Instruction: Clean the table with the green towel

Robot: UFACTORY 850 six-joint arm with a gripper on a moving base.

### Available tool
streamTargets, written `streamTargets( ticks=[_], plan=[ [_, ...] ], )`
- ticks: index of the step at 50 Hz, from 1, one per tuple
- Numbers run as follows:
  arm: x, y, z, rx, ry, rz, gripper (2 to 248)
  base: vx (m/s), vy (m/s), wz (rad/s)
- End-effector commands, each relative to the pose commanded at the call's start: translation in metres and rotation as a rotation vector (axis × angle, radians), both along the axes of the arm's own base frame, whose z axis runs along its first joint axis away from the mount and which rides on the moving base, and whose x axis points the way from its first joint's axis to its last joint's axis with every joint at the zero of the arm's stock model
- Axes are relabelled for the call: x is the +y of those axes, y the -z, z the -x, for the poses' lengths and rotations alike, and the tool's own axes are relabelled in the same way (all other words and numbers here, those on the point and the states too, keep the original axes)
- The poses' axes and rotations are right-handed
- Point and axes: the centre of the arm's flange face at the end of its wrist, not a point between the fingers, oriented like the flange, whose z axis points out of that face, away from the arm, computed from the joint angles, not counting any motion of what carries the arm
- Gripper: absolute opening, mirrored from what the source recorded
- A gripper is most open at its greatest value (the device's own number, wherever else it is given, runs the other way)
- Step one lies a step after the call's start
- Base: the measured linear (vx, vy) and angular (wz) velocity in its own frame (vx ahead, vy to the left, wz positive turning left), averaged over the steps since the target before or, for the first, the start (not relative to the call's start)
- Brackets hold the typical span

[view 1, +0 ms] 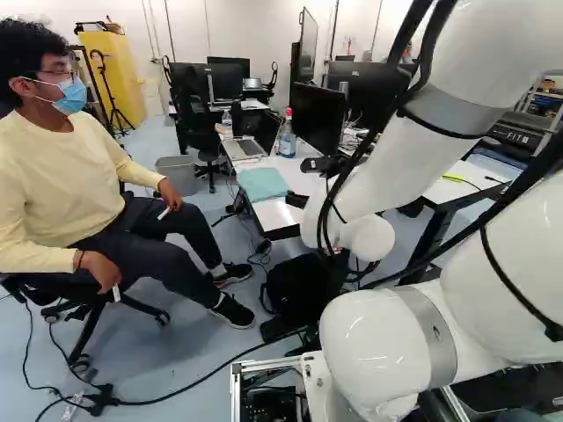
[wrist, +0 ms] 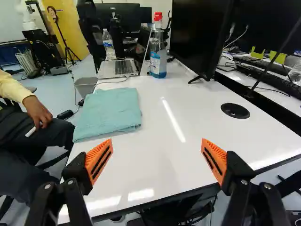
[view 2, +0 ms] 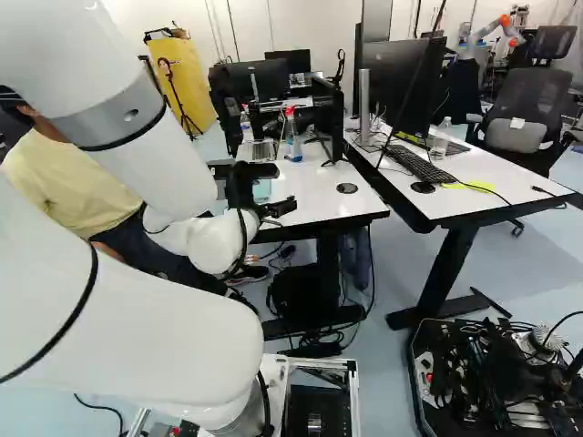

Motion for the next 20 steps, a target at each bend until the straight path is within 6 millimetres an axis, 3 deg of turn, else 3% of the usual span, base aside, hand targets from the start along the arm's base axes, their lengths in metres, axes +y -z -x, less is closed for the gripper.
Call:
streamTargets(
  ticks=[20],
  plan=[
    [0.0,0.0,0.0,0.0,0.0,0.0,247,0.0,0.0,0.0]
  ],
)
